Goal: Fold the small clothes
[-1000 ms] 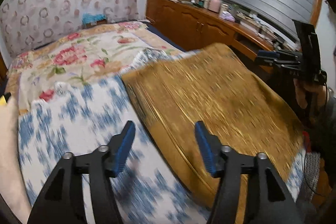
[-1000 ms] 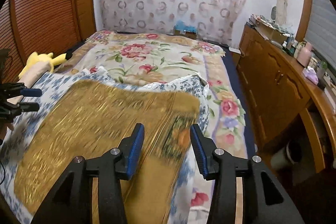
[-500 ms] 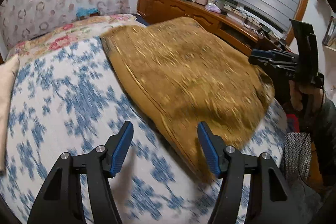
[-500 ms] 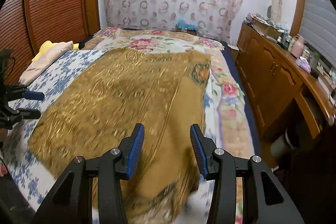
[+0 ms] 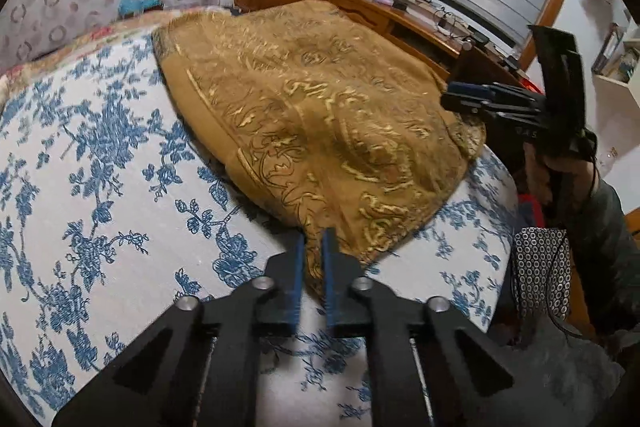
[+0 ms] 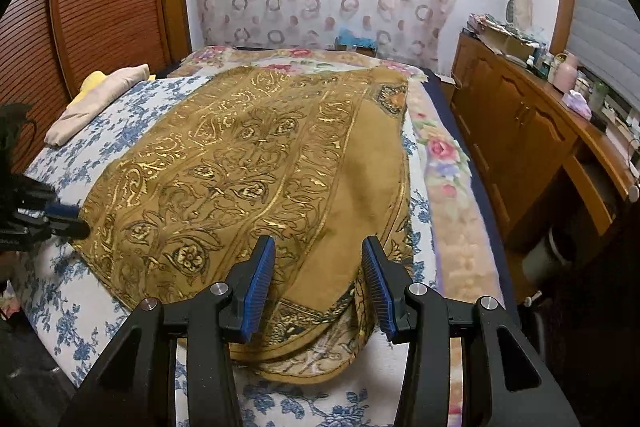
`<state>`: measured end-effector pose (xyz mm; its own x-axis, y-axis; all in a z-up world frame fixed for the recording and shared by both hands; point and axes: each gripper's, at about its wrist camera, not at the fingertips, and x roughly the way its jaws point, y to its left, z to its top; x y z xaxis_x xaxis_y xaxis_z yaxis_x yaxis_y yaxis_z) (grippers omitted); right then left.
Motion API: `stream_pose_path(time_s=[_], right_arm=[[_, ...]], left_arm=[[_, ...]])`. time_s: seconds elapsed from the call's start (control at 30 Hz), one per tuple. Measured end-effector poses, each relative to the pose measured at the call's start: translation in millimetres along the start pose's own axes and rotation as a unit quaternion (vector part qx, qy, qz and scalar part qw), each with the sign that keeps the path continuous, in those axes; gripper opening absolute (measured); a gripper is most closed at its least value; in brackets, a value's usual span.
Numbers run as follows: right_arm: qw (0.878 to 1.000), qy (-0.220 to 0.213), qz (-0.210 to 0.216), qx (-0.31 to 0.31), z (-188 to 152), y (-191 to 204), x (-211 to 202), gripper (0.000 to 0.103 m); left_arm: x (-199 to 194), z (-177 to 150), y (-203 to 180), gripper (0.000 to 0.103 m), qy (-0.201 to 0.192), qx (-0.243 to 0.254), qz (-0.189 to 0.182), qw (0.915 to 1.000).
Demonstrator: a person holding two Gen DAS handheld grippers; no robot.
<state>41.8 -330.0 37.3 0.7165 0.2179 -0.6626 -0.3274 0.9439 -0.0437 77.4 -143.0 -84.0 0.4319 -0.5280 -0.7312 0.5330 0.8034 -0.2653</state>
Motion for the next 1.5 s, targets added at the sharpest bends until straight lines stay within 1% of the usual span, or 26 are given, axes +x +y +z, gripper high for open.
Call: stream_pose_path(time_s=[0.1, 0.17, 0.27, 0.33, 0.43, 0.5, 0.57, 0.63, 0.7, 0.83, 0.9, 1.03, 1.1, 1.13, 1.17, 1.2, 1.23, 1.27, 1.33, 1.5], right_arm=[[1.0, -0.001, 0.003, -0.002, -2, 1, -2, 0.047], [1.0, -0.007, 0.015, -0.004, -4, 2, -6, 0.047], [1.0, -0.007, 0.023, -0.009, -9, 5, -12, 0.048], [0.999, -0.006, 0.031, -0.015, -12, 11, -14, 0.051], [0.999, -0.005, 0.045, -0.021, -17, 17, -20, 0.052], [0.998, -0.006, 0.056, -0.024, -19, 19, -24, 0.055], [0.997, -0.012, 0.068, -0.03, -21, 21, -30, 0.063], [0.996, -0.017, 0.077, -0.038, -24, 24, -37, 0.066], [0.995, -0.015, 0.085, -0.052, -29, 26, -40, 0.066], [0.995, 0.0, 0.077, -0.069, -35, 25, -32, 0.066], [0.995, 0.007, 0.06, -0.076, -37, 22, -24, 0.066], [0.996, 0.019, 0.013, -0.081, -38, 8, -10, 0.066], [0.997, 0.017, 0.006, -0.074, -34, -4, -8, 0.066], [0.997, 0.014, 0.007, -0.073, -32, -9, -10, 0.06], [0.997, 0.008, 0.009, -0.074, -29, -13, -12, 0.043], [0.997, 0.003, 0.014, -0.077, -25, -15, -15, 0.033], [0.996, -0.007, 0.018, -0.083, -20, -17, -19, 0.013], [0.995, -0.027, 0.012, -0.092, -12, -17, -23, 0.008], [0.993, -0.053, 0.0, -0.109, 9, -14, -31, 0.006], [0.99, -0.078, 0.001, -0.121, 56, -21, -25, 0.006]], left_arm=[[-14, -2, -10, 0.006, -0.011, 0.011, -0.005, 0.9999], [-20, -3, -14, 0.006, -0.017, 0.014, -0.005, 0.9998], [-30, 0, -14, 0.005, -0.03, 0.01, -0.007, 0.9995], [-36, 8, -13, 0.005, -0.043, 0.004, -0.014, 0.999], [-45, 28, -13, 0.005, -0.068, 0.002, -0.019, 0.9975], [-51, 40, -15, 0.005, -0.083, 0.007, -0.018, 0.9964], [-54, 52, -15, 0.005, -0.094, 0.007, -0.019, 0.9954], [-56, 63, -15, 0.004, -0.102, 0.004, -0.023, 0.9945], [-56, 71, -15, 0.004, -0.109, 0.003, -0.024, 0.9938], [-58, 82, -15, 0.004, -0.122, 0.002, -0.022, 0.9922], [-60, 87, -13, 0.004, -0.127, 0.0, -0.023, 0.9917], [-62, 93, -10, 0.004, -0.135, -0.001, -0.013, 0.9908], [-62, 94, -7, 0.004, -0.139, -0.004, -0.011, 0.9903], [-62, 95, -4, 0.004, -0.141, -0.006, -0.01, 0.99], [-62, 96, 0, 0.004, -0.142, -0.008, -0.009, 0.9897], [-61, 99, 4, 0.004, -0.144, -0.011, -0.009, 0.9895], [-60, 102, 8, 0.004, -0.145, -0.014, -0.002, 0.9893], [-60, 104, 10, 0.004, -0.147, -0.013, 0.008, 0.989], [-57, 112, 18, 0.004, -0.15, -0.01, 0.028, 0.9882], [-47, 137, 50, 0.004, -0.149, -0.025, 0.053, 0.9871]])
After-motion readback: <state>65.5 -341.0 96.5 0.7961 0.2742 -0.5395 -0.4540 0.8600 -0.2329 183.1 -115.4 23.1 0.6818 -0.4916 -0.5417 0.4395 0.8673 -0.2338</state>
